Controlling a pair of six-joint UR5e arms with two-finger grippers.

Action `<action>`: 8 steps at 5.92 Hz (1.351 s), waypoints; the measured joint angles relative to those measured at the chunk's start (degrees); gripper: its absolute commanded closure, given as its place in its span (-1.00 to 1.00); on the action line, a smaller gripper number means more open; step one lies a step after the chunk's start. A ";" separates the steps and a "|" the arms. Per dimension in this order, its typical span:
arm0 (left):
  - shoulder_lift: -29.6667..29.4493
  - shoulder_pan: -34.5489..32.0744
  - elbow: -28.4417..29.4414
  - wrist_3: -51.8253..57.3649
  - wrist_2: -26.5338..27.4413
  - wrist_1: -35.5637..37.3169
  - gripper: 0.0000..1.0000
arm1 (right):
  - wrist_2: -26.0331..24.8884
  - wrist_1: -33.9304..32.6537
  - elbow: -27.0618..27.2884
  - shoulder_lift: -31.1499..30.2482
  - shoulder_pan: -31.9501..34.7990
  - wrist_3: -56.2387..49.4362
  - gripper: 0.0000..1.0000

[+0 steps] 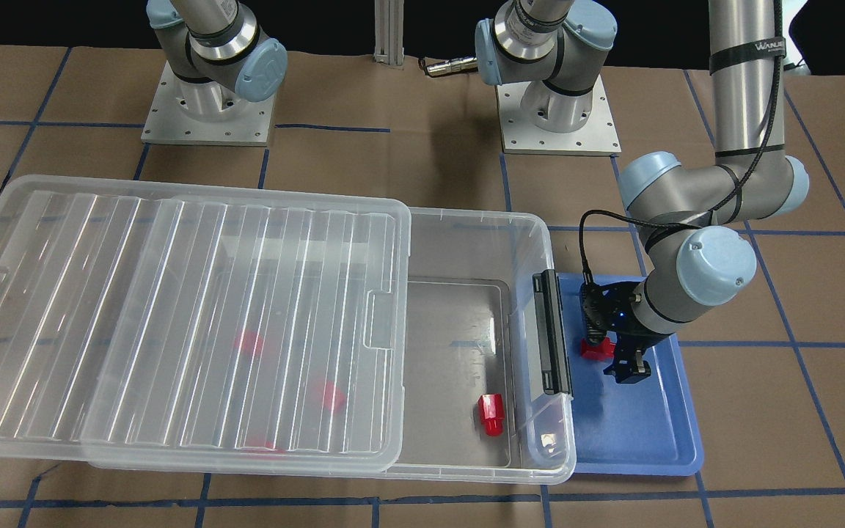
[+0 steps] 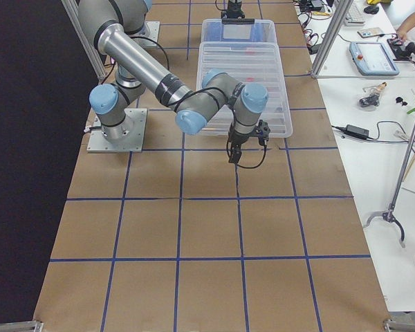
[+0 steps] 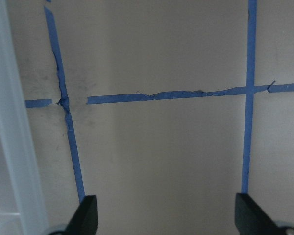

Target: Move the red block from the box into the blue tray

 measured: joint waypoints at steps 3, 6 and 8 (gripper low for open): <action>11.85 -1.02 7.90 -4.99 -0.40 -21.22 -0.95 | 2.34 0.05 4.21 -3.11 3.57 3.13 -1.00; 20.71 -2.12 10.53 -13.97 -0.50 -31.18 -0.95 | 4.32 -0.08 7.18 -5.12 8.27 6.14 -1.00; 22.83 -4.56 10.70 -32.65 -0.57 -31.31 -0.95 | 4.62 0.01 7.27 -5.85 10.96 7.88 -1.00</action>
